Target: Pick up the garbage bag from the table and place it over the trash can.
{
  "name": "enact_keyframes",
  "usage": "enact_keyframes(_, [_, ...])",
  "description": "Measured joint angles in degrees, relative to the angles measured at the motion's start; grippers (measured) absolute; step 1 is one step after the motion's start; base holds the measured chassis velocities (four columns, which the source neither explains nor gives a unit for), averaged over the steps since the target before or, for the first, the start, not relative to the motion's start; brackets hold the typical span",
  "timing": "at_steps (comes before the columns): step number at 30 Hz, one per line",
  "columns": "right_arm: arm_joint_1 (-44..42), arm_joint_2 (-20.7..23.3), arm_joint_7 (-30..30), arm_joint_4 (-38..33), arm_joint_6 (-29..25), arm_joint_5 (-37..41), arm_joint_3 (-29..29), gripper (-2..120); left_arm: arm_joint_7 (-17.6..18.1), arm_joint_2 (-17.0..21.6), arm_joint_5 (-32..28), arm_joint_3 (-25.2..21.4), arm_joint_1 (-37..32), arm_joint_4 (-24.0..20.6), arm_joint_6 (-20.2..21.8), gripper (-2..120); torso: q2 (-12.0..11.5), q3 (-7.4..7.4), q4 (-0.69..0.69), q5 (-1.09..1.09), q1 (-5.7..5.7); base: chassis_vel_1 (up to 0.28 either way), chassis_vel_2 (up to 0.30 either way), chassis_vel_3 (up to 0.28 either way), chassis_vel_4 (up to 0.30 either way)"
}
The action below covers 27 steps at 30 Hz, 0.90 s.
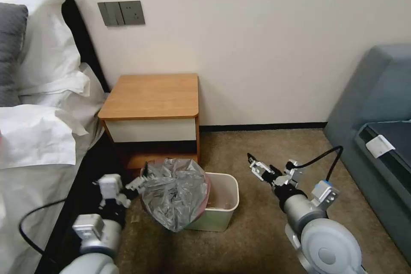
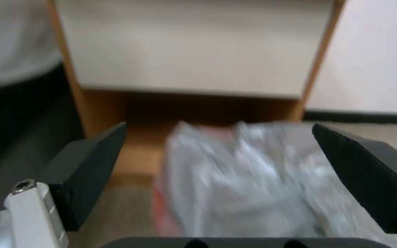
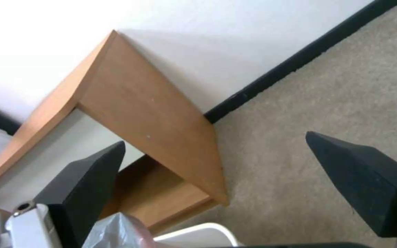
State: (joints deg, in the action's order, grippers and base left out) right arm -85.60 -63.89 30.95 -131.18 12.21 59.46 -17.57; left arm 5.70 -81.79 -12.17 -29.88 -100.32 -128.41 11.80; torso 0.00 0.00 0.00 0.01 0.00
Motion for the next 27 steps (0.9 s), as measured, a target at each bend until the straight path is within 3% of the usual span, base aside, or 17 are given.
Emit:
enact_keyframes(9, [-0.5, -0.8, -0.1, 0.0, -0.7, -0.3, -0.4, 100, 7.3, -1.5, 0.4, 5.5, 5.6, 5.8, 3.9, 96, 0.0, 0.0, -0.01, -0.01, 0.0, 0.0, 0.0, 0.0, 0.0])
enact_keyframes(13, [-0.8, -0.4, 0.2, 0.5, -1.4, -0.3, -1.0, 100, 13.1, -2.7, 0.9, 7.0, 7.3, 7.2, 6.4, 91, 0.0, 0.0, -0.01, 0.0, 0.0, 0.0, 0.0, 0.0, 0.0])
enact_keyframes(18, [-1.2, -0.3, 0.4, 0.9, -1.8, -0.4, -1.1, 100, 14.2, -2.9, 1.1, 7.3, 7.6, 7.8, 7.2, 81, 0.0, 0.0, -0.01, 0.0, 0.0, 0.0, 0.0, 0.0, 0.0])
enact_keyframes(21, [-1.2, -0.3, 0.4, 1.6, -2.2, -0.5, -1.1, 100, 14.3, -2.7, 1.0, 7.3, 8.1, 8.6, 7.2, 65, 0.0, 0.0, -0.01, 0.0, 0.0, 0.0, 0.0, 0.0, 0.0])
enact_keyframes(27, [-1.1, -0.5, 0.3, 1.7, -2.5, -0.7, -0.8, 100, 13.9, -2.2, 0.8, 7.7, 9.2, 9.4, 7.2, 59, 0.0, 0.0, 0.0, 0.0, 0.0, 0.0, 0.0, 0.0, 0.0])
